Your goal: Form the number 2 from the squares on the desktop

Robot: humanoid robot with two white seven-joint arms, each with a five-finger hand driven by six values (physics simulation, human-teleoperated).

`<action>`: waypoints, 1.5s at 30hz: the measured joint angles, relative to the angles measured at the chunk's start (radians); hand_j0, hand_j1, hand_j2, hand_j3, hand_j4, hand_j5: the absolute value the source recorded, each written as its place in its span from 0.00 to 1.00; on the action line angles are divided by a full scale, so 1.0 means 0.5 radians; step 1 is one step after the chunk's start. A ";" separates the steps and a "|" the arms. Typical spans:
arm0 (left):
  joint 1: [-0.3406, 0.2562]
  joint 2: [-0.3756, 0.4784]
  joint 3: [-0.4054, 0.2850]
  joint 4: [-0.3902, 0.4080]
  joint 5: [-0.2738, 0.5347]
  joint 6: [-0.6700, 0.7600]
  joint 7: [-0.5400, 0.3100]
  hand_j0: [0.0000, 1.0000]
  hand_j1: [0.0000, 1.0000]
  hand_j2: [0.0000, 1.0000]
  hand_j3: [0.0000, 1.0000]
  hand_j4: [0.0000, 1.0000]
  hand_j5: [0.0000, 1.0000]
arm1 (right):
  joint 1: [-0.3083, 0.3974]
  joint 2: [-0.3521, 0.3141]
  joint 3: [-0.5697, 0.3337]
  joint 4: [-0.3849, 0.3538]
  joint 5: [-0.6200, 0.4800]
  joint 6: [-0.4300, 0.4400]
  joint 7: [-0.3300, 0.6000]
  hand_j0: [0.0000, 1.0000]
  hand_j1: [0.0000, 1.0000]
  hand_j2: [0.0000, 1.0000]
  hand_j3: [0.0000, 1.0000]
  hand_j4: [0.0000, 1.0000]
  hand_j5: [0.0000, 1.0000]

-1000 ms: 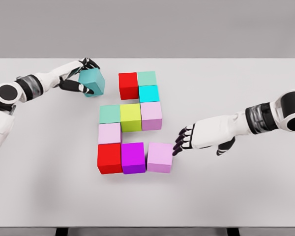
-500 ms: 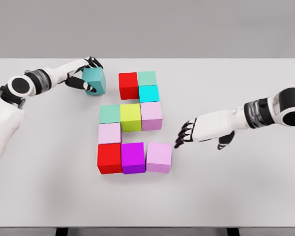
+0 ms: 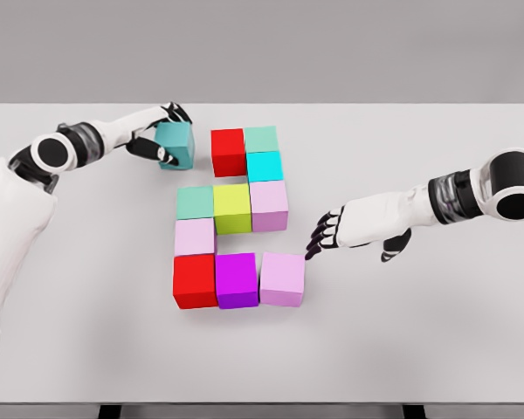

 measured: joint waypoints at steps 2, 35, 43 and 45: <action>0.006 -0.003 0.000 -0.023 -0.004 0.000 0.000 0.21 0.21 0.21 0.21 0.21 0.21 | 0.000 0.002 0.000 -0.001 0.000 0.000 0.000 1.00 1.00 1.00 1.00 1.00 1.00; 0.034 -0.029 -0.019 -0.083 0.001 -0.002 0.002 0.44 0.44 0.44 0.44 0.44 0.44 | 0.773 -0.879 -0.857 0.027 -1.144 -0.001 0.000 1.00 1.00 1.00 1.00 1.00 1.00; 0.031 -0.031 -0.003 -0.080 0.002 -0.002 0.003 0.51 0.51 0.51 0.51 0.51 0.51 | 0.923 -0.975 -0.869 -0.086 -1.166 -0.002 0.000 1.00 1.00 1.00 1.00 1.00 1.00; 0.031 -0.038 0.002 -0.077 0.002 -0.003 0.003 0.53 0.53 0.53 0.53 0.53 0.53 | 0.973 -1.004 -0.869 -0.092 -1.167 -0.001 0.000 1.00 1.00 1.00 1.00 1.00 1.00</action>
